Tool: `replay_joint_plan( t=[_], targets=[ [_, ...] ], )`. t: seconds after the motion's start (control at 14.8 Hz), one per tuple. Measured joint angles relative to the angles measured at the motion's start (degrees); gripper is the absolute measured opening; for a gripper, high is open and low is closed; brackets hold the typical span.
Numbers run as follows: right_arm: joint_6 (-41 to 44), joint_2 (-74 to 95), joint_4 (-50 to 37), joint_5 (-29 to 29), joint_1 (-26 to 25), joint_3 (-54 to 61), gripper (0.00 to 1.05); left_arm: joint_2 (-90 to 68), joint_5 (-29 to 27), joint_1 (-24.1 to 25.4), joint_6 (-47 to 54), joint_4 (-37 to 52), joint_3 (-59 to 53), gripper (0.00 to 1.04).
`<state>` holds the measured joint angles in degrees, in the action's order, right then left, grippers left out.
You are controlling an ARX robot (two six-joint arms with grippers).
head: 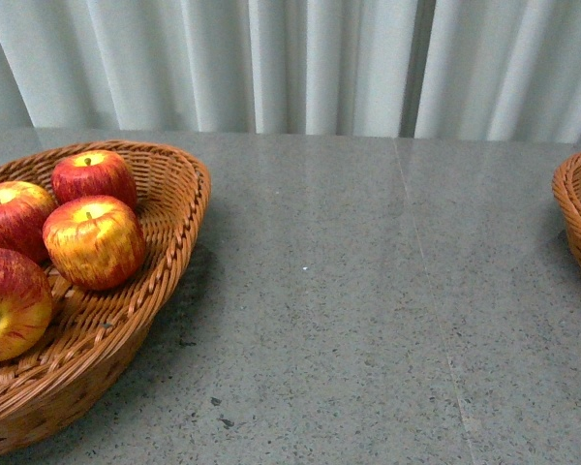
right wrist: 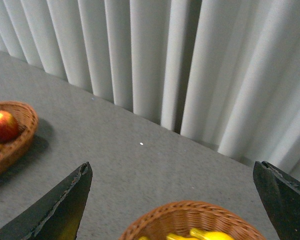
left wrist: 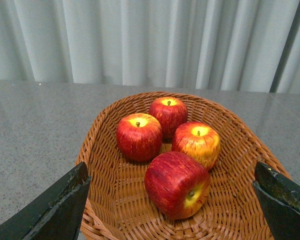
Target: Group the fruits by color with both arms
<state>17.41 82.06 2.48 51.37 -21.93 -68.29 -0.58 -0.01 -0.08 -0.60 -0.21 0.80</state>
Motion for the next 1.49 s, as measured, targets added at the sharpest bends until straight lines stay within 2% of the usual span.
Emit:
replay_joint_plan(
  t=[0.07,0.14,0.2,0.27,0.34,0.47,0.81,0.95,1.02,1.49],
  targets=[
    [-6.1,-3.9,-4.7,-1.2,1.5,3.2,0.97,0.0,0.0,0.0,0.0,0.0,0.0,0.98],
    [-10.7,-10.1,-15.2,-15.8,5.2,11.7,0.85,0.0,0.0,0.0,0.0,0.0,0.0,0.98],
    [-14.5,-21.4,-18.9,-30.7,9.3,24.7,0.66,0.0,0.0,0.0,0.0,0.0,0.0,0.98],
    [-15.5,-30.0,-16.5,-36.8,9.5,32.0,0.53,0.0,-0.1,0.0,0.0,0.0,0.0,0.98],
    [-16.2,-37.5,-13.3,-38.4,9.4,37.5,0.42,0.0,-0.1,0.0,0.0,0.0,0.0,0.98],
    [-16.6,-53.5,-5.4,-37.7,8.0,47.6,0.18,0.0,0.0,0.0,0.0,0.0,0.0,0.98],
    [-16.7,-64.0,-5.1,-39.5,10.3,53.3,0.02,0.0,-0.1,0.0,0.0,0.0,0.0,0.98],
    [-16.8,-67.5,-5.8,-44.0,14.3,57.8,0.02,0.0,-0.1,0.0,0.0,0.0,0.0,0.98],
    [-16.9,-76.3,-0.8,-51.2,22.1,60.8,0.02,0.0,0.0,0.0,0.0,0.0,0.0,0.98],
    [-17.0,-78.6,-1.9,-51.4,21.9,64.3,0.02,0.0,0.0,0.0,0.0,0.0,0.0,0.98]
  ],
)
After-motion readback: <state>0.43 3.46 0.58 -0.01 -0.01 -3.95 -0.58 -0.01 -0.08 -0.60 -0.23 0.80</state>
